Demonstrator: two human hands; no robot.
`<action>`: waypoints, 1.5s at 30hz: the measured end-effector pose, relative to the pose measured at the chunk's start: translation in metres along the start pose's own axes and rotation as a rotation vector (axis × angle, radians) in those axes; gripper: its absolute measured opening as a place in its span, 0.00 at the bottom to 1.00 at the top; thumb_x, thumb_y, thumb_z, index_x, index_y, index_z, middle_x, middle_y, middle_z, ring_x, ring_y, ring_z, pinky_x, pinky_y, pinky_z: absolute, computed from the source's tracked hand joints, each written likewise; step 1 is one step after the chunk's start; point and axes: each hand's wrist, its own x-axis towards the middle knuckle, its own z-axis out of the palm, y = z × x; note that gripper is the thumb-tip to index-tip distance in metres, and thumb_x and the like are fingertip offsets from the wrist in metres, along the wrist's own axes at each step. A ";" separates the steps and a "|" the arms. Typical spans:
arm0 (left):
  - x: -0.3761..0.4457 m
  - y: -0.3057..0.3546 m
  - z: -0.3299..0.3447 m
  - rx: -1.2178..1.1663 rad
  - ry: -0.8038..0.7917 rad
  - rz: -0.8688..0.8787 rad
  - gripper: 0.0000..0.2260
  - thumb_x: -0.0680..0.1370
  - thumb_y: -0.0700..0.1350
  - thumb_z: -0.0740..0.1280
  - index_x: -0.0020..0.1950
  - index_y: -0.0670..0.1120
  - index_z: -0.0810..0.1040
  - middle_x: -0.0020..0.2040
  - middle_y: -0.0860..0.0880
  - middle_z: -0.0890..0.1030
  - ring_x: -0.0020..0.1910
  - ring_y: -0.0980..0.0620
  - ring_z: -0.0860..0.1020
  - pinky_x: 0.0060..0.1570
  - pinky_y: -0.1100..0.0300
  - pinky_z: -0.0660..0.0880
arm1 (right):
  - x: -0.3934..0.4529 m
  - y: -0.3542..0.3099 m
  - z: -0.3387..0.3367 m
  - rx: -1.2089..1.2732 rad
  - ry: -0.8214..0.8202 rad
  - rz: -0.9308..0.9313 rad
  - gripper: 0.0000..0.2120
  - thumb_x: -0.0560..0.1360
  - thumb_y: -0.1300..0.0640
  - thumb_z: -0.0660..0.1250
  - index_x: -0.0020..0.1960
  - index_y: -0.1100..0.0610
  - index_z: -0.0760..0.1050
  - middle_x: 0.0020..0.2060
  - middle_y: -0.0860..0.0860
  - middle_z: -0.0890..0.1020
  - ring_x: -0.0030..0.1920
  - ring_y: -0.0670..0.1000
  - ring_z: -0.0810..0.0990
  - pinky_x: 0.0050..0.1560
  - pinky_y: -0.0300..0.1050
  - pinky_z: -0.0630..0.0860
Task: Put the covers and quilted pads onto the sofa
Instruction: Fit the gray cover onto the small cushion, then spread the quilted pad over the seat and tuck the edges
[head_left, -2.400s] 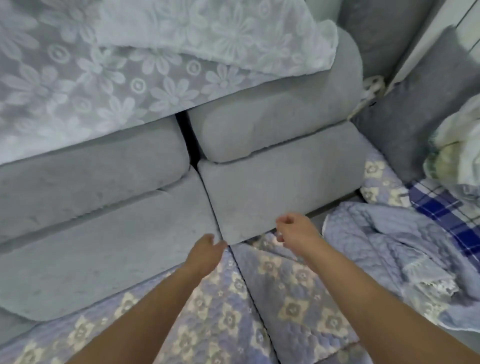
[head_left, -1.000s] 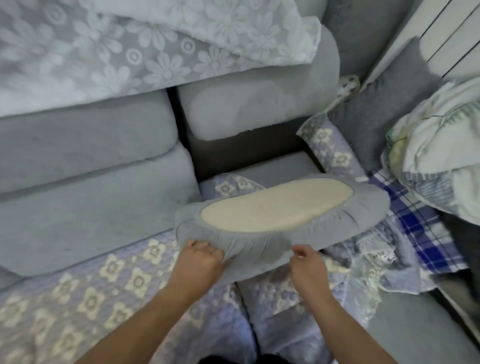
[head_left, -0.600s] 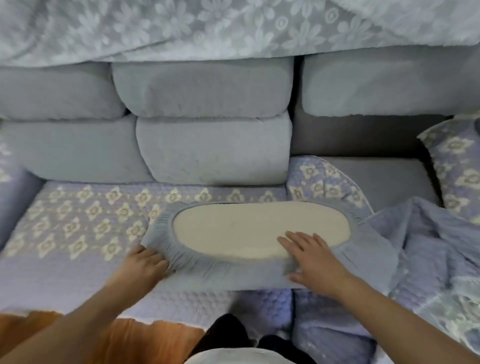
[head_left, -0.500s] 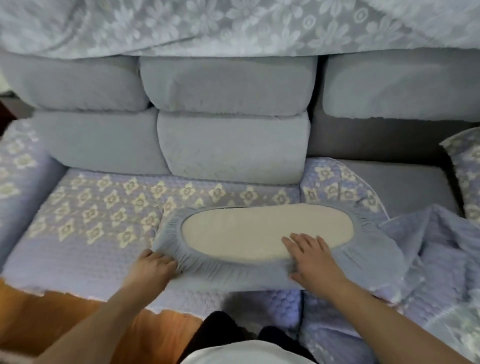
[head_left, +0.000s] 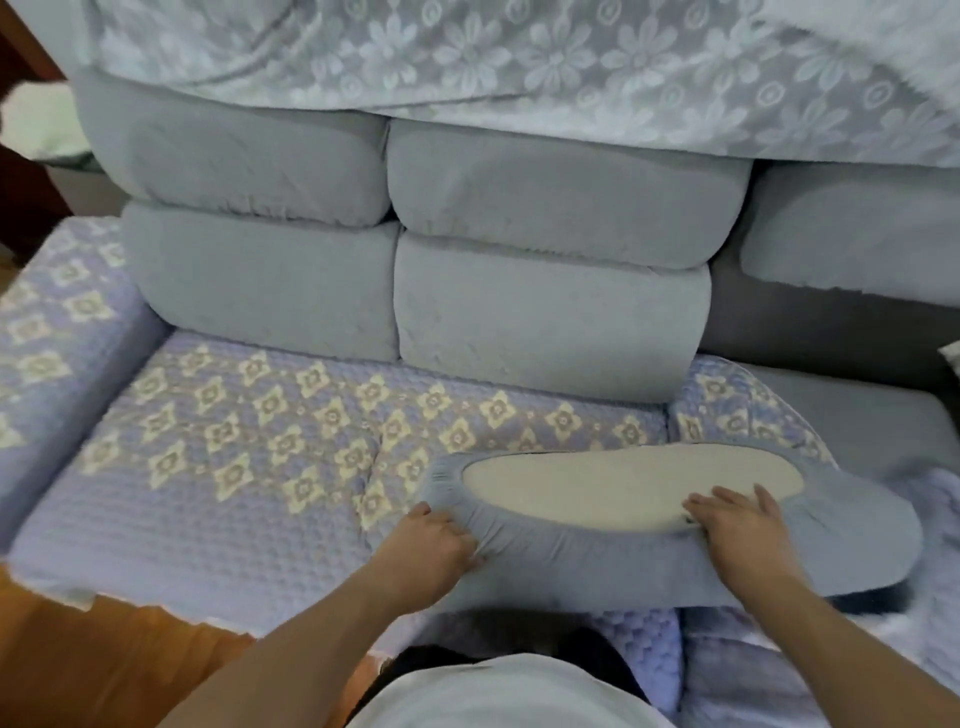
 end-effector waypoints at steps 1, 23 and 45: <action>0.008 -0.019 -0.005 0.006 0.039 0.035 0.16 0.77 0.58 0.59 0.33 0.53 0.74 0.31 0.56 0.76 0.34 0.53 0.76 0.38 0.58 0.73 | 0.013 -0.005 -0.011 0.002 -0.014 0.038 0.14 0.62 0.68 0.70 0.41 0.53 0.86 0.39 0.52 0.87 0.45 0.58 0.86 0.61 0.58 0.61; -0.015 -0.266 -0.017 -0.512 -0.532 -0.666 0.32 0.85 0.56 0.57 0.83 0.49 0.46 0.82 0.41 0.43 0.81 0.42 0.50 0.77 0.51 0.55 | 0.199 -0.267 -0.121 0.586 -0.522 0.154 0.27 0.82 0.60 0.60 0.79 0.57 0.57 0.76 0.58 0.61 0.74 0.60 0.65 0.72 0.50 0.65; 0.166 0.250 -0.038 -0.714 -0.666 -0.083 0.06 0.85 0.48 0.59 0.57 0.54 0.75 0.55 0.54 0.76 0.46 0.59 0.75 0.41 0.68 0.68 | -0.329 0.063 0.070 0.902 -0.696 1.247 0.19 0.82 0.54 0.58 0.71 0.57 0.71 0.70 0.57 0.72 0.70 0.58 0.72 0.67 0.46 0.69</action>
